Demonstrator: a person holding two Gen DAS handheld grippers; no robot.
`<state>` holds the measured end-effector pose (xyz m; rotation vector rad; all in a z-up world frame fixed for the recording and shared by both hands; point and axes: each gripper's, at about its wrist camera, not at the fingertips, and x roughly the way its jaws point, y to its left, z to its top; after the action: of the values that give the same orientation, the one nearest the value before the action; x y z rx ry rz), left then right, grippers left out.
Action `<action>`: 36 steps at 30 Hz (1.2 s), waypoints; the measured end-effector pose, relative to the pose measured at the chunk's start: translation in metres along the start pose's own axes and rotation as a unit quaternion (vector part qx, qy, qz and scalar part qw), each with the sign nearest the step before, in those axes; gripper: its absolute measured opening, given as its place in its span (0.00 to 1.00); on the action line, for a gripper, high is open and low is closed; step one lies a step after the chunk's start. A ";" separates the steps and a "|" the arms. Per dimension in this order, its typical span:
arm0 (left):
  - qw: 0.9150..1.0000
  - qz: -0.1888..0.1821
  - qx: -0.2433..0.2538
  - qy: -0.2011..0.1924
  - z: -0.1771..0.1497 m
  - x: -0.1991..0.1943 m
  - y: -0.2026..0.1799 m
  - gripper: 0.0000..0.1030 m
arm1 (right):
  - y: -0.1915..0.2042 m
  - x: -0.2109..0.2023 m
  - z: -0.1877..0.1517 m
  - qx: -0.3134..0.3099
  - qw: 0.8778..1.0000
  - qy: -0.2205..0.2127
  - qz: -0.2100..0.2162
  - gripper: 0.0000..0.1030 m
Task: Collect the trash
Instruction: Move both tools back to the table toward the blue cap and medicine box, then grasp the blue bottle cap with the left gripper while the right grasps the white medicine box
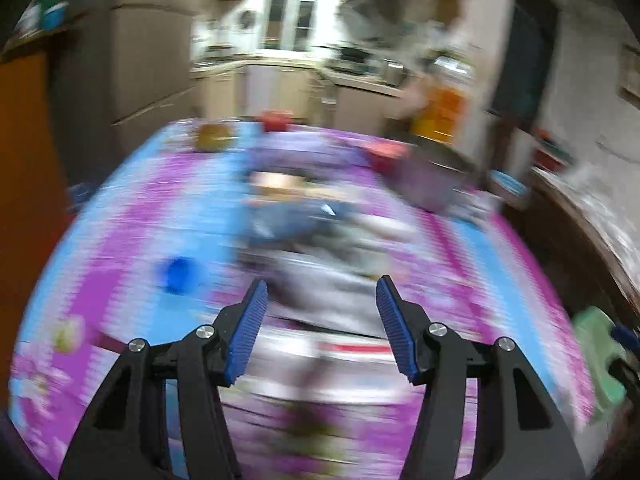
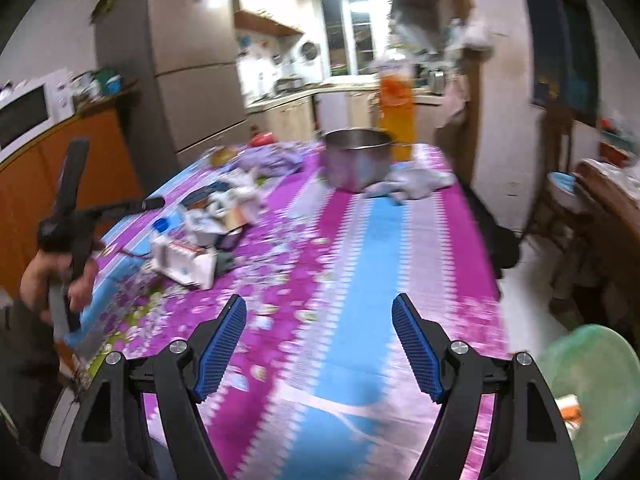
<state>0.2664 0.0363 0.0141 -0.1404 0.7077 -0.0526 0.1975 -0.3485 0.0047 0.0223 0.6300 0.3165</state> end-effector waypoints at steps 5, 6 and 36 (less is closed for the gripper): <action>0.998 0.036 -0.031 0.052 0.013 0.039 0.087 0.62 | 0.056 0.051 0.008 -0.073 0.995 0.029 0.061 0.73; 0.997 0.031 -0.030 0.063 0.014 0.047 0.094 0.64 | 0.068 0.060 0.011 -0.090 0.993 0.033 0.071 0.73; 0.994 0.057 0.041 0.083 0.001 0.090 0.089 0.37 | 0.222 0.205 0.044 -0.349 0.922 0.110 0.128 0.32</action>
<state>0.3349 0.1163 -0.0564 -0.0166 0.8772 0.0158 0.3159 -0.0729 -0.0517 -0.6301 0.7086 0.7928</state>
